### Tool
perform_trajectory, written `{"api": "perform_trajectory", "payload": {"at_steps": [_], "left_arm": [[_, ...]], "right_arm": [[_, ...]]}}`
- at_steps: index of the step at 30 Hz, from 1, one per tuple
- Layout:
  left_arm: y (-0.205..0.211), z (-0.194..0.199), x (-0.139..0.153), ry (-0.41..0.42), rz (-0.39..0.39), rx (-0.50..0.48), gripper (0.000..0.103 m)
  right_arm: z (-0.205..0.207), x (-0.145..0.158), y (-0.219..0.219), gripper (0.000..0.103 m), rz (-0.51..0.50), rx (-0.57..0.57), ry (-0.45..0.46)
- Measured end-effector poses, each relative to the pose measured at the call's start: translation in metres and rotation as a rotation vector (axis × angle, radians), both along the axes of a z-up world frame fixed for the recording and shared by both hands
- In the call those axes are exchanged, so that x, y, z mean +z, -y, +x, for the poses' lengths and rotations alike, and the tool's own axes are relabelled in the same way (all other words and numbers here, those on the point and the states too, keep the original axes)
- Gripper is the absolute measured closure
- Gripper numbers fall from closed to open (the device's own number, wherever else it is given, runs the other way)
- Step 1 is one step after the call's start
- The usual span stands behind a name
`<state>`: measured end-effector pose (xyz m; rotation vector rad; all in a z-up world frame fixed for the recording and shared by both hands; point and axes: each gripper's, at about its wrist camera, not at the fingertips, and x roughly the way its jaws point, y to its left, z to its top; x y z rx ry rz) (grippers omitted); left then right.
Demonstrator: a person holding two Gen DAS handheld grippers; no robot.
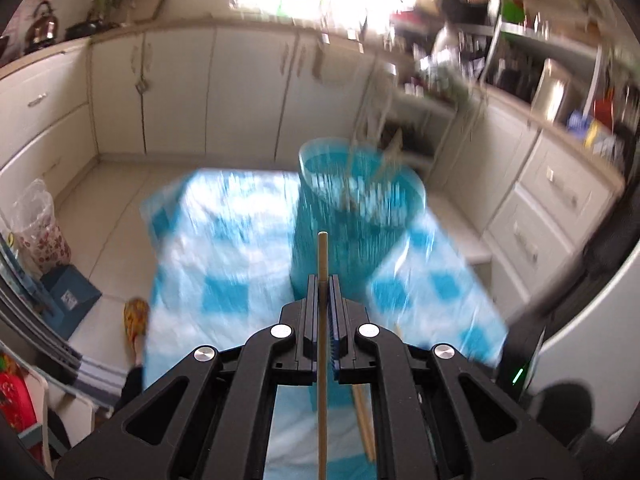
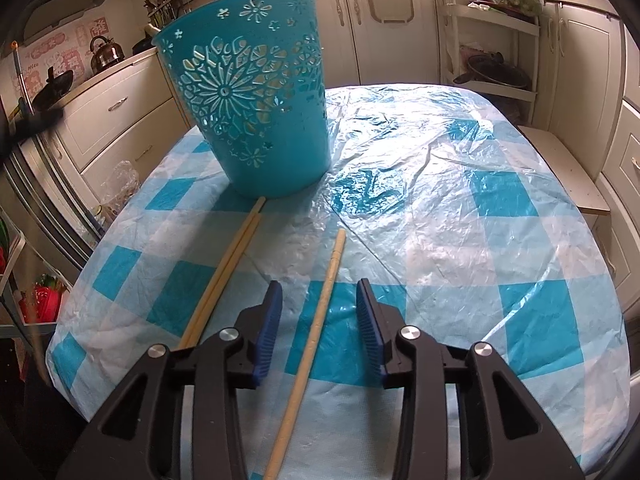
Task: Organize utensils
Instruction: 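Lift the chopstick with the left tool and drop it into the basket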
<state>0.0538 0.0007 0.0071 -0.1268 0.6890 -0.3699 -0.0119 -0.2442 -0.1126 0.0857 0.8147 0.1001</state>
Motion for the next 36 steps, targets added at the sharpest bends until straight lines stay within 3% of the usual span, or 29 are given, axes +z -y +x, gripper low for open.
{"api": "perform_trajectory", "payload": {"at_steps": [6,11,17,21,27,36], "left_arm": [[-0.006,0.023,0.051,0.135,-0.072,0.058,0.098],[0.004,0.038,0.087,0.315,-0.114,0.165,0.098],[0.021,0.061,0.101,0.452,-0.158,0.300,0.098],[0.037,0.091,0.095,0.462,-0.142,0.328,0.098],[0.063,0.126,0.070,0.425,-0.054,0.306,0.098],[0.062,0.131,0.039,0.359,-0.047,0.296,0.098]], "right_arm": [[0.001,0.000,0.002,0.063,0.013,0.000,-0.002],[0.001,0.001,0.002,0.059,0.030,0.003,-0.005],[0.005,0.001,0.003,0.057,0.044,0.009,-0.008],[0.006,0.001,0.002,0.054,0.044,0.016,-0.006],[0.008,0.000,-0.001,0.052,0.036,0.028,-0.007],[0.009,0.001,0.002,0.052,0.054,0.029,-0.010]]}}
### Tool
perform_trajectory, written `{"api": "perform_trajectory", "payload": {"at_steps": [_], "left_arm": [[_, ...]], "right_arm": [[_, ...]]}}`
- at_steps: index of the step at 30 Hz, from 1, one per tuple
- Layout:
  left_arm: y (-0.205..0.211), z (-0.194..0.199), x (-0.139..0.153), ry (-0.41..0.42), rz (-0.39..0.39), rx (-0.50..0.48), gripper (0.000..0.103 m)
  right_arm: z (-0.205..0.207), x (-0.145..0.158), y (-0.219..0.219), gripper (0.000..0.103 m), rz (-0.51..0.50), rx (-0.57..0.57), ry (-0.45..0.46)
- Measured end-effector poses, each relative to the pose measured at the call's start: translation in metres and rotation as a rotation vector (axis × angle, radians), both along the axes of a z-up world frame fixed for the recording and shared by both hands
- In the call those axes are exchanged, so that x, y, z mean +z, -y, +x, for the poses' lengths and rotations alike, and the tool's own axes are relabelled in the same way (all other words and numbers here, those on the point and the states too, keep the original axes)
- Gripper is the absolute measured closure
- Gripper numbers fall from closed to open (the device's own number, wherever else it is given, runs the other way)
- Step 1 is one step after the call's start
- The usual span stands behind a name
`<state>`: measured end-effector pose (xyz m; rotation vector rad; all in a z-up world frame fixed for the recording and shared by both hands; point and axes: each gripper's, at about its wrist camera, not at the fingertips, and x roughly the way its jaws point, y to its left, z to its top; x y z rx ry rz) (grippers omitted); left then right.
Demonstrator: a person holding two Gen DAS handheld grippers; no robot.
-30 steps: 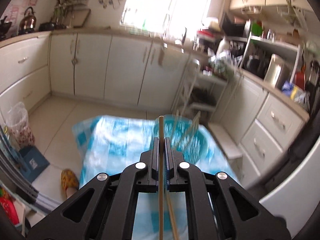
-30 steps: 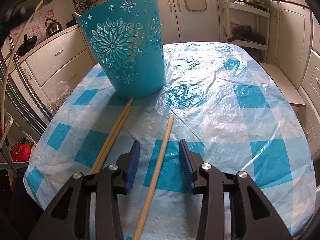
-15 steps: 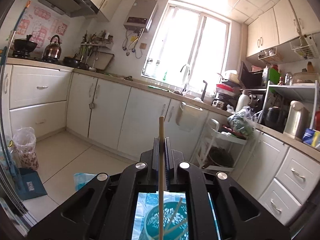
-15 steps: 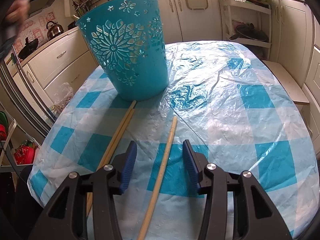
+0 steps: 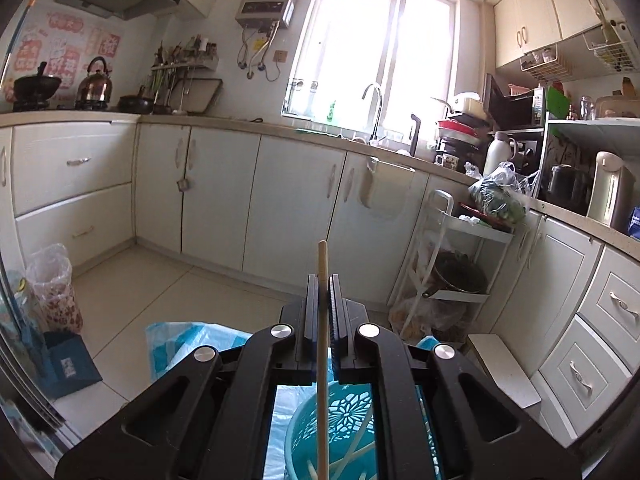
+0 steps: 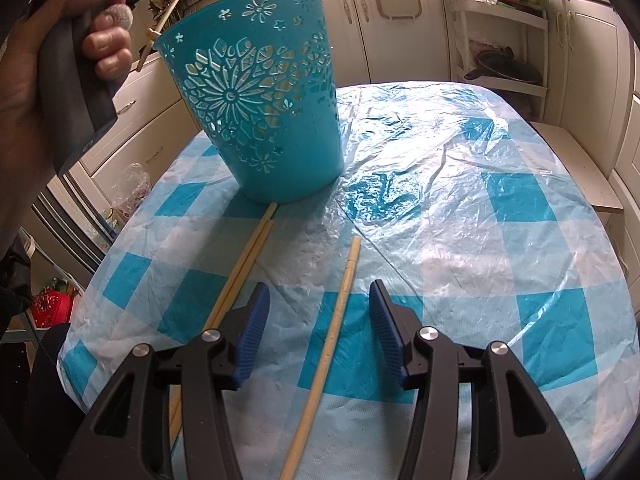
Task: Organize utensils
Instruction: 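Lift the chopstick with the left tool and drop it into the basket, then close the right tool on a loose chopstick beside the basket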
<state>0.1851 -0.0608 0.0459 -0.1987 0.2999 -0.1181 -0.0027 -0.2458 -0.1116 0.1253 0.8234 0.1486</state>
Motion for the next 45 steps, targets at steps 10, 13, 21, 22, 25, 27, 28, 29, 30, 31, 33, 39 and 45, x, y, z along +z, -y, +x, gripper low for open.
{"api": "perform_trajectory", "payload": {"at_steps": [10,13,21,22,25,27,28,29,30,31,33,39,45], "left_arm": [[-0.021,-0.016,0.037,0.074,-0.071,-0.006,0.098],[-0.019,-0.018,0.049,0.102,-0.083,-0.008,0.098],[-0.002,-0.002,0.029,0.039,-0.019,-0.023,0.098],[0.000,0.000,0.023,0.017,-0.001,-0.020,0.098],[0.008,0.006,0.009,-0.047,0.055,-0.032,0.098],[0.012,0.009,0.000,-0.096,0.093,-0.044,0.098],[0.011,0.008,-0.003,-0.109,0.100,-0.046,0.097],[0.010,0.007,-0.006,-0.124,0.105,-0.049,0.097],[0.008,0.003,-0.007,-0.132,0.107,-0.049,0.095],[0.006,0.000,-0.007,-0.135,0.107,-0.048,0.090],[-0.004,-0.012,-0.005,-0.138,0.100,-0.037,0.078],[-0.052,-0.068,-0.009,-0.158,0.043,0.021,0.053],[-0.088,-0.118,-0.057,-0.302,-0.002,0.037,0.045]], "right_arm": [[0.000,0.000,0.002,0.052,0.013,-0.004,-0.001],[0.000,0.000,0.002,0.052,0.015,-0.005,-0.001],[0.001,0.000,0.002,0.052,0.017,-0.005,-0.007],[0.001,0.000,0.002,0.052,0.016,-0.005,-0.007],[0.001,0.000,0.001,0.051,0.009,-0.003,-0.006],[0.001,0.000,0.000,0.051,0.004,-0.002,-0.005],[0.001,-0.001,-0.001,0.051,0.000,-0.001,-0.005],[0.001,-0.001,-0.002,0.051,-0.005,0.002,-0.004],[0.001,-0.001,-0.002,0.051,-0.007,0.004,-0.005],[0.001,-0.001,-0.001,0.051,-0.007,0.004,-0.007],[-0.001,0.000,0.000,0.051,-0.002,0.001,-0.013],[-0.004,0.001,0.001,0.051,-0.016,0.000,-0.019],[0.007,0.002,-0.002,0.051,-0.007,-0.042,-0.049]]}}
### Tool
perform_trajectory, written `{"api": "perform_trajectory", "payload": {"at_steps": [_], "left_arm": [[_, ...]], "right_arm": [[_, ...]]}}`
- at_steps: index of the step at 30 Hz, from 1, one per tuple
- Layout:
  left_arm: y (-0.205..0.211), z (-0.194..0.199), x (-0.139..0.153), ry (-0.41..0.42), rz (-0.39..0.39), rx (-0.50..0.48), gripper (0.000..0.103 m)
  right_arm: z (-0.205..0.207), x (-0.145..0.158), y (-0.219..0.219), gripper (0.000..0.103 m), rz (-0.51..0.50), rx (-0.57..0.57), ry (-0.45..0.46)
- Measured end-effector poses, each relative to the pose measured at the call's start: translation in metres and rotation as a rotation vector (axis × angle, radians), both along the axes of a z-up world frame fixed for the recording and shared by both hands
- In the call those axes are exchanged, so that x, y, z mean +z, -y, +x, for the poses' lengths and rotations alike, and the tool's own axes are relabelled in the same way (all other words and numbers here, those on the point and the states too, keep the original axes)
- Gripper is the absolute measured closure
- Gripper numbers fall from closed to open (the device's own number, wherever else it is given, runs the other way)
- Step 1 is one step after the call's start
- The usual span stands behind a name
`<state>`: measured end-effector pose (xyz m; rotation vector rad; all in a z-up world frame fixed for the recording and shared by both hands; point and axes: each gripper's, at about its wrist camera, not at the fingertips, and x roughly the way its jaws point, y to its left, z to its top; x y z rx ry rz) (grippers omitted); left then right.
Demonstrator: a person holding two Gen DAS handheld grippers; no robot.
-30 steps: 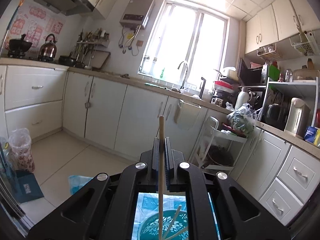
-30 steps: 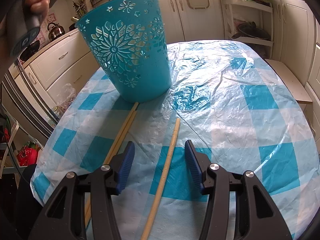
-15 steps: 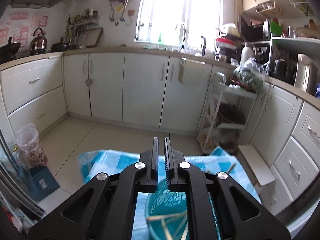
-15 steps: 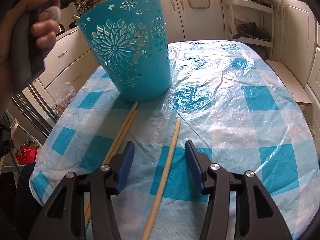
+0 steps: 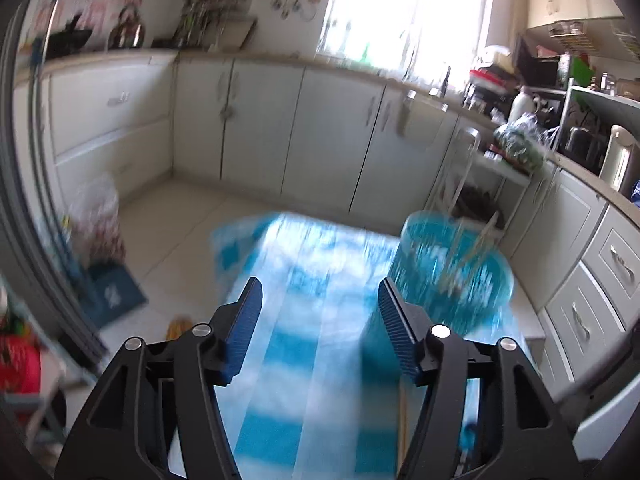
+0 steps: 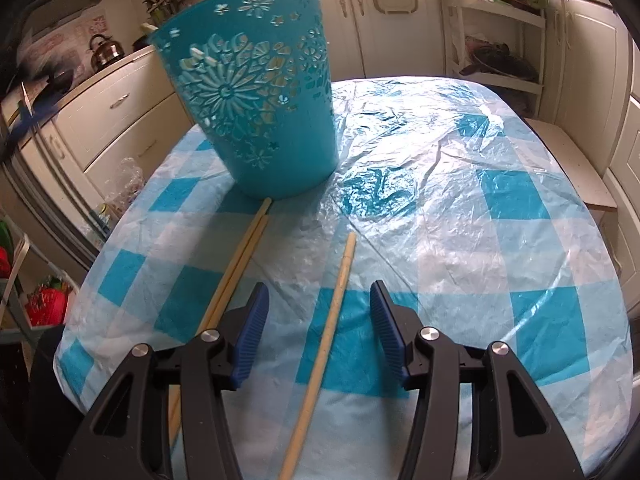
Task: Organize utensils
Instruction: 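Close the right tool on a loose chopstick beside the basket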
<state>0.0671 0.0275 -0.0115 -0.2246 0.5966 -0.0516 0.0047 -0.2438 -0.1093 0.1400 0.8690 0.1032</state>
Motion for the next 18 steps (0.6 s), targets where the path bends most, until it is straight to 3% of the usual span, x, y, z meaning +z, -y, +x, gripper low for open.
{"api": "perform_trajectory", "payload": {"at_steps": [3,7,10,18], "left_arm": [[-0.010,-0.012,-0.021,-0.072,-0.038,-0.012,0.045],[-0.012,-0.020,-0.033,-0.113,-0.029,-0.045,0.044],[-0.014,-0.027,-0.036,-0.119,-0.023,-0.066,0.042],[-0.001,-0.034,-0.022,-0.109,0.021,-0.118,0.038]], "right_arm": [[0.002,0.001,-0.001,0.056,-0.021,-0.027,-0.021],[-0.007,0.001,-0.011,0.078,-0.184,-0.001,-0.038],[-0.010,0.001,-0.013,0.094,-0.229,0.037,-0.046],[-0.004,0.002,-0.015,0.097,-0.256,0.095,-0.109]]}}
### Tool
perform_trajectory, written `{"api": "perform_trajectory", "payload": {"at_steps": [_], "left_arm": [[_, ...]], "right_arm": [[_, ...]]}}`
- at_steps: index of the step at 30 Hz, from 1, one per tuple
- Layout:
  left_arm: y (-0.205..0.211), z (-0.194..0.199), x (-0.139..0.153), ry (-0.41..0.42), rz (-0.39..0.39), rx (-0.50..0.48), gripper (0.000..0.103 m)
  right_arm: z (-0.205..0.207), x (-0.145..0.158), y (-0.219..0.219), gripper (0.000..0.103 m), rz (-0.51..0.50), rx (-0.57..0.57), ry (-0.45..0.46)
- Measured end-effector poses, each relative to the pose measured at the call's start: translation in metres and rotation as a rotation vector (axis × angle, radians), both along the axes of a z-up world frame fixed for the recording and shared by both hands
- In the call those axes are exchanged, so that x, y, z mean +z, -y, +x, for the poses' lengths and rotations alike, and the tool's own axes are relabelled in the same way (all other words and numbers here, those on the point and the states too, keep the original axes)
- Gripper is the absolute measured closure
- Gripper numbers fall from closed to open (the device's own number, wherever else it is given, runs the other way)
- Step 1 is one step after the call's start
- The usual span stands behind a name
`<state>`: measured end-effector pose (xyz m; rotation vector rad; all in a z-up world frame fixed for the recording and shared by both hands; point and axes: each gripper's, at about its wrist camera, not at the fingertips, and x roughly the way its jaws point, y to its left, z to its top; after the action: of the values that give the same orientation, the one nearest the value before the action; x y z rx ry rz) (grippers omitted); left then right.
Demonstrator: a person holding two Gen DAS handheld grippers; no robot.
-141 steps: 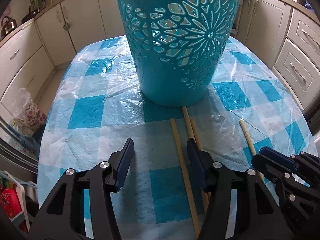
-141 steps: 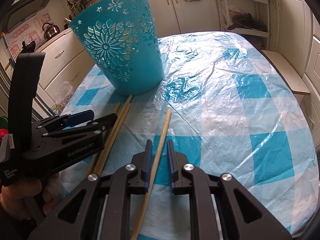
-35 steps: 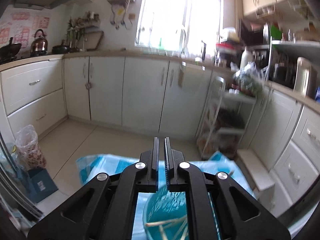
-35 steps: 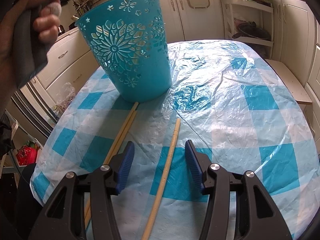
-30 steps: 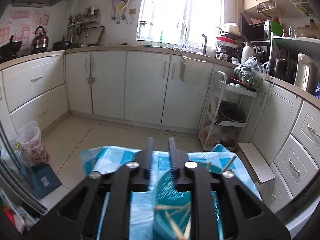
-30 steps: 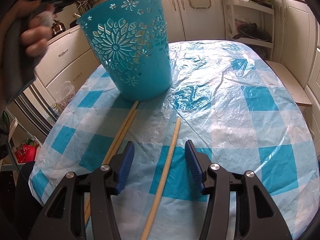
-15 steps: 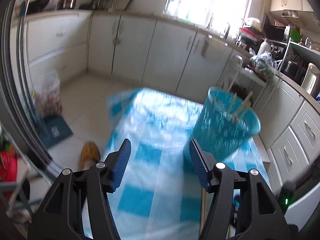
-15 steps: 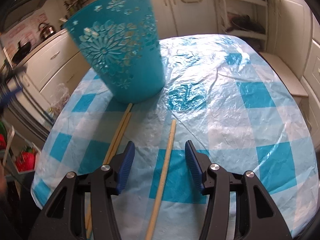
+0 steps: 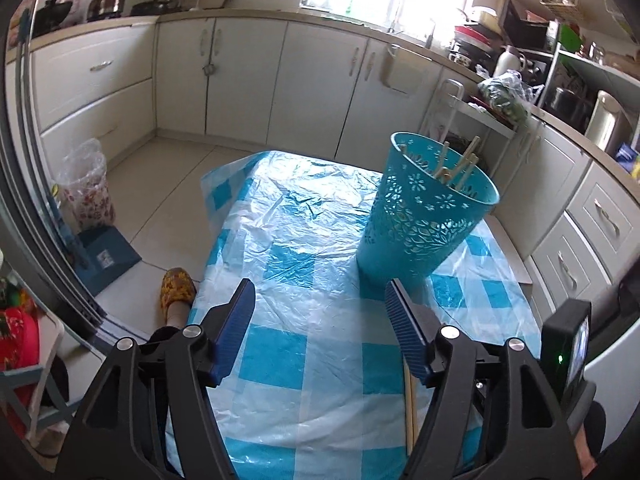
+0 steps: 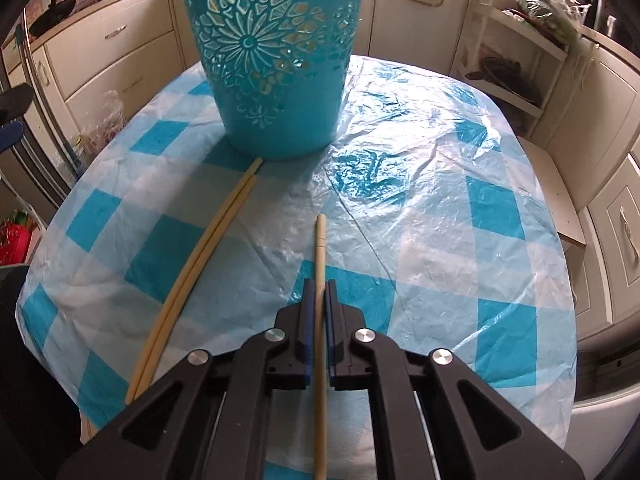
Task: Organize utensils
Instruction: 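Close the right tool on a loose chopstick beside the basket, then lift the chopstick with the right tool and drop it into the basket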
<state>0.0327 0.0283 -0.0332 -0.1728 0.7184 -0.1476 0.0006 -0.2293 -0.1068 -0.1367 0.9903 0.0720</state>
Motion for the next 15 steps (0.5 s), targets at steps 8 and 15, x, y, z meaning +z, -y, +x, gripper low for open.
{"api": "perform_trajectory", "payload": {"at_steps": [8,15], "left_arm": [[0.010,-0.006,0.005,0.002,0.026,-0.038,0.037],[0.014,-0.010,0.005,-0.005,0.029,-0.057,0.034]], "right_arm": [[-0.007,0.010,0.027,0.097,0.264,-0.059,0.012],[-0.015,0.067,0.042,0.097,0.449,-0.068,0.168]]}}
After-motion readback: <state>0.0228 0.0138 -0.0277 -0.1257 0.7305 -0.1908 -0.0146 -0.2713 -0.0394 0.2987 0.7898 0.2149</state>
